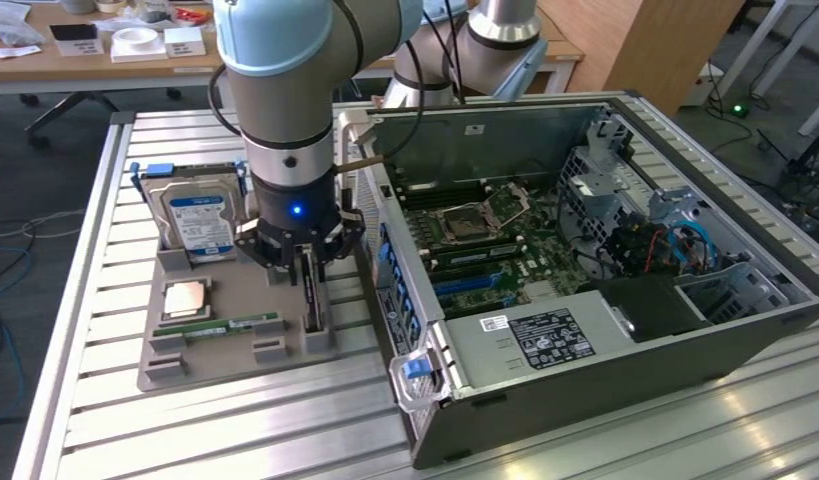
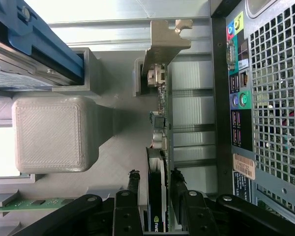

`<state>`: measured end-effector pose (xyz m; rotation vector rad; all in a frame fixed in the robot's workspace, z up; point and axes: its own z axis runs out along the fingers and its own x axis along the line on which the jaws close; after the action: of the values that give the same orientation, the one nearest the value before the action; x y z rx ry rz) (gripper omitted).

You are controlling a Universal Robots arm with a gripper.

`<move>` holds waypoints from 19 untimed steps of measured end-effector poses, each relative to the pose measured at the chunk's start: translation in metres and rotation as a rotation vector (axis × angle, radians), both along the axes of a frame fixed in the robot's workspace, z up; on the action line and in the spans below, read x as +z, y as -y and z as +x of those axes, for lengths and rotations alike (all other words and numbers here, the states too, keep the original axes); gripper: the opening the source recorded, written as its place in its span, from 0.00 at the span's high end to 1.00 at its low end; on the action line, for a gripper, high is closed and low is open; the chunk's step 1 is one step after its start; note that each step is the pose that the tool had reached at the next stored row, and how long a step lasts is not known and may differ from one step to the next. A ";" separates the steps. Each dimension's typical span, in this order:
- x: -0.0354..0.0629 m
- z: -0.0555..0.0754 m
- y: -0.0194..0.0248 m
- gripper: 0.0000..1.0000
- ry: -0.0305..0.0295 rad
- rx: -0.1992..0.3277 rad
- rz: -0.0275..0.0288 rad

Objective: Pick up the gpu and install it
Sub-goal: 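Pick up the gpu and move the gpu toward the slot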

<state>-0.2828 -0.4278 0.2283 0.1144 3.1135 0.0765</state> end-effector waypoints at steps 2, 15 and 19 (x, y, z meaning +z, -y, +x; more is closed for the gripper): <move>-0.0001 0.000 0.0000 0.61 0.0001 0.000 0.0000; 0.0000 0.002 0.0000 0.61 -0.0008 0.000 0.0000; 0.0000 0.002 0.0000 0.61 -0.0008 0.000 0.0000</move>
<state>-0.2812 -0.4278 0.2283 0.1144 3.1143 0.0765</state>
